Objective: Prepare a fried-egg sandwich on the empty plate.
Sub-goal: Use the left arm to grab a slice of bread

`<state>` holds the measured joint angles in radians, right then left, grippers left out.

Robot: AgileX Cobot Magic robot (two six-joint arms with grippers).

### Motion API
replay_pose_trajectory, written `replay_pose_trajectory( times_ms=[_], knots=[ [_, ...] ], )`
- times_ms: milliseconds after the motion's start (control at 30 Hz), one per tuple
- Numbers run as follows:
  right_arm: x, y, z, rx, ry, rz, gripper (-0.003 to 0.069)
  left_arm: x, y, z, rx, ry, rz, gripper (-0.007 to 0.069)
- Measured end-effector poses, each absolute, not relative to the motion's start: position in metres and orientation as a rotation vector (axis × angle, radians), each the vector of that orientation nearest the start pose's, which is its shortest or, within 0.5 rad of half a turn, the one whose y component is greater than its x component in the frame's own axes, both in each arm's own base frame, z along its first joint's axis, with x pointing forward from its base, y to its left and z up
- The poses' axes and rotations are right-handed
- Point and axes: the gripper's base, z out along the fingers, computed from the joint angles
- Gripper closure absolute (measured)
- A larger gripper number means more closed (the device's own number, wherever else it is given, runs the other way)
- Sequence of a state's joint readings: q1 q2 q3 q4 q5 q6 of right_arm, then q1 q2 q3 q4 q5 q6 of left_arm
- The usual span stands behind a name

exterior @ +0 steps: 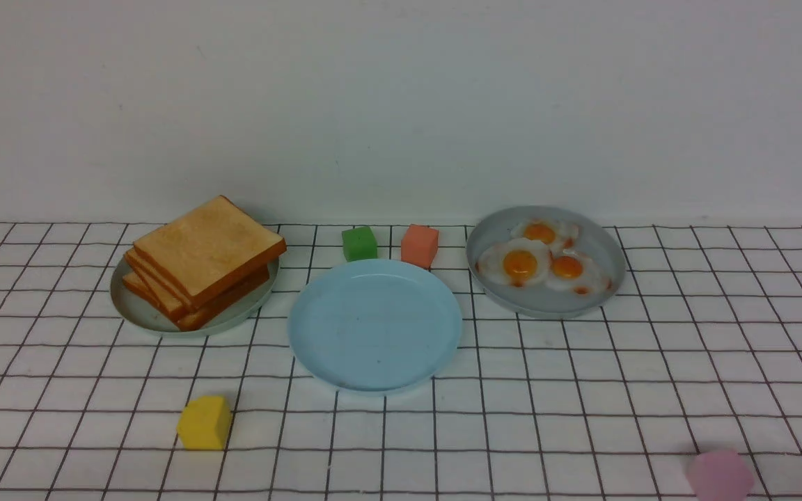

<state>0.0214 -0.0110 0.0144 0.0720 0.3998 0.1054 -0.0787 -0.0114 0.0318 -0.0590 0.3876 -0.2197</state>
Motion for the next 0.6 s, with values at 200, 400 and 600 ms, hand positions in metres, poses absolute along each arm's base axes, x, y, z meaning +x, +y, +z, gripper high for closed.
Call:
replay_pose_trajectory(
  times_ms=[200, 400, 600],
  knots=[
    [0.0516, 0.0037, 0.1731, 0.123, 1.885, 0.159, 0.0418, 0.0519, -0.0061, 0.1683, -0.170, 1.892, -0.262, 0.0424],
    [0.0516, 0.0037, 0.1731, 0.123, 1.885, 0.159, 0.0418, 0.0519, -0.0061, 0.1683, -0.170, 1.892, -0.262, 0.0417],
    [0.0516, 0.0037, 0.1731, 0.123, 1.885, 0.159, 0.0418, 0.0519, -0.0061, 0.1683, -0.170, 1.892, -0.262, 0.0411]
  ],
)
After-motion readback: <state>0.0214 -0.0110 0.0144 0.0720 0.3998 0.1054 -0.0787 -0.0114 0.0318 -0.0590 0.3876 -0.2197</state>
